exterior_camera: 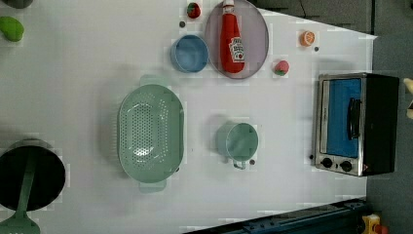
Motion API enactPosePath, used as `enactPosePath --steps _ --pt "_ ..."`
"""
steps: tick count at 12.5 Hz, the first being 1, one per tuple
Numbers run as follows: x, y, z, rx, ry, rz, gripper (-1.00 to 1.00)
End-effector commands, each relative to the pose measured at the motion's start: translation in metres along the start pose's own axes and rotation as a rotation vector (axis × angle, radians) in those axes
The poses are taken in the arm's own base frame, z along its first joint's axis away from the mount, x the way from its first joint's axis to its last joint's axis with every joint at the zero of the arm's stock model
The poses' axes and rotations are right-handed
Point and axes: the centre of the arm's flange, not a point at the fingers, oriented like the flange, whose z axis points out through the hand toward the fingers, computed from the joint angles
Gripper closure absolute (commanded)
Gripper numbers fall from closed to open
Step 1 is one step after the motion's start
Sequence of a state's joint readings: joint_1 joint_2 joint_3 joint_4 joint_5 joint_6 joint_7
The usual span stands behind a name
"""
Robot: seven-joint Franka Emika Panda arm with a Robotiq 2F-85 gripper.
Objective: Pick banana from table and place on oven.
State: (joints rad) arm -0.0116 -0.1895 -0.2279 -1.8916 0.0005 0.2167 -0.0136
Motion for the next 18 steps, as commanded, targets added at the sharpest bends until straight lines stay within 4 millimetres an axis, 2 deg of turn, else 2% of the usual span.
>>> enactPosePath --steps 1,3,5,7,9,14,16,18 --pt "0.087 0.080 0.063 -0.095 -0.078 -0.047 0.62" --pt "0.130 0.119 0.077 -0.093 -0.038 -0.133 0.62" --pt "0.161 0.151 0.093 -0.113 -0.002 -0.235 0.62" --pt "0.180 0.163 0.109 -0.137 0.037 -0.311 0.62" --pt "0.183 0.162 0.120 -0.152 0.028 -0.335 0.55" --pt "0.183 0.158 0.123 -0.154 0.029 -0.342 -0.54" --pt "0.180 0.150 0.119 -0.149 0.035 -0.355 -0.98" --pt "0.174 0.135 0.102 -0.136 0.046 -0.380 -1.00"
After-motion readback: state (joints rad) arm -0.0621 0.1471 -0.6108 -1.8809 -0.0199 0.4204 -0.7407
